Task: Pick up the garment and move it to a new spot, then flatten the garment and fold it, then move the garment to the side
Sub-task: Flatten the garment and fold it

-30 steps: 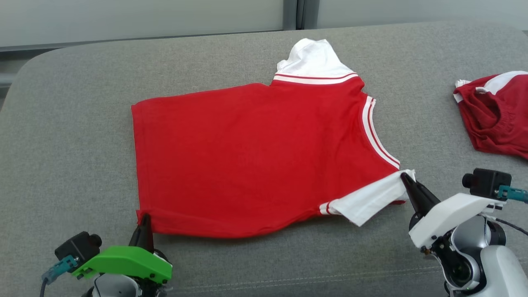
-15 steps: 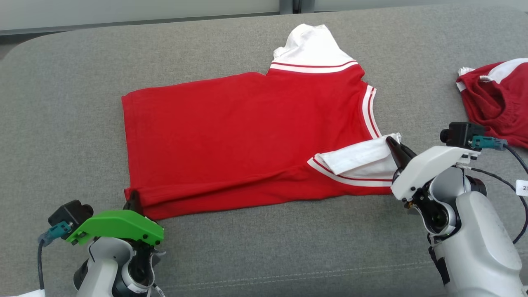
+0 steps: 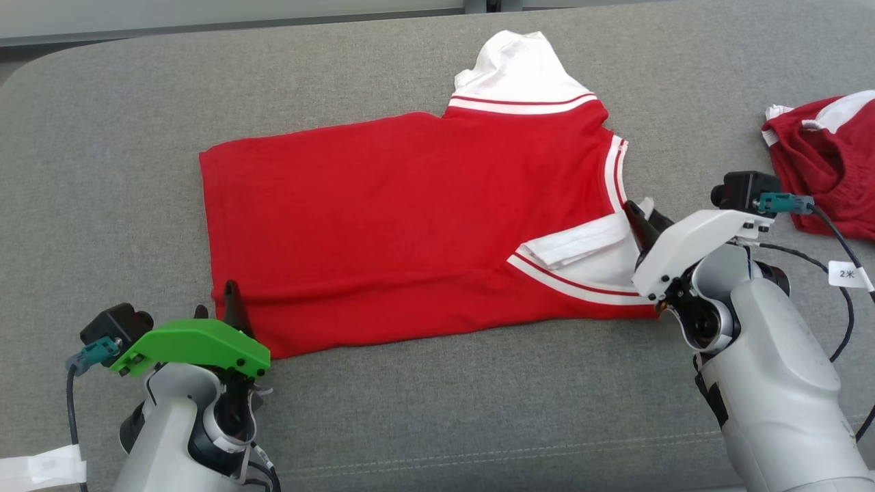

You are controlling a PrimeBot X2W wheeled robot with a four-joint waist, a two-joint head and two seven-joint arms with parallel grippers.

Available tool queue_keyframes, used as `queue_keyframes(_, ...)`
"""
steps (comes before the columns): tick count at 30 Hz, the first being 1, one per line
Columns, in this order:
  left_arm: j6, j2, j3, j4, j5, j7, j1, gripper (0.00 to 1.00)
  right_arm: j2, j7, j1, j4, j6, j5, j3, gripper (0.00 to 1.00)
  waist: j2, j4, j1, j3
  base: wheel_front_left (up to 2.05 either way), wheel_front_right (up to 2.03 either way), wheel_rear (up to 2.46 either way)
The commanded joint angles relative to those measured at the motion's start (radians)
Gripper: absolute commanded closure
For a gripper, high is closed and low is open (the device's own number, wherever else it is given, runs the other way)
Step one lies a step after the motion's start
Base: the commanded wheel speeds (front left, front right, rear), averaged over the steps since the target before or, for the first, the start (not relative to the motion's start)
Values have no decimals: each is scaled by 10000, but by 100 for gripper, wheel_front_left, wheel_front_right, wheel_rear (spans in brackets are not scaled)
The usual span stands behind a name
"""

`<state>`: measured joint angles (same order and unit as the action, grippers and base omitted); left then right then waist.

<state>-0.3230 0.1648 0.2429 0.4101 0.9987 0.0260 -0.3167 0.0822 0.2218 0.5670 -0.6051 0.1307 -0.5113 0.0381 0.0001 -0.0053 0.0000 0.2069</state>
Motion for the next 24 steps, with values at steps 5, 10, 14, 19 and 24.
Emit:
queue_keyframes(5,185,73,20,221,-158,176,-322,0,-33,-566,451,-333,-1,-295,38,0,-1,-10,0,-25,0,0,0)
queue_keyframes(10,322,204,-53,96,-122,338,6,0,98,-1275,572,-204,-1,-648,-74,0,-1,-35,0,-145,0,0,0)
queue_keyframes(14,401,302,-65,-188,-113,473,548,0,359,-1668,150,106,-1,-850,-149,0,-1,-33,0,-304,0,0,0)
queue_keyframes(19,494,273,-17,-695,-26,637,1456,0,684,-2023,-785,647,-1,-1043,-444,0,-1,-31,0,-533,0,0,0)
queue_keyframes(24,512,125,-20,-1162,175,740,2279,0,640,-2121,-2031,1225,-1,-1171,-701,0,-1,-69,0,-689,0,0,0)
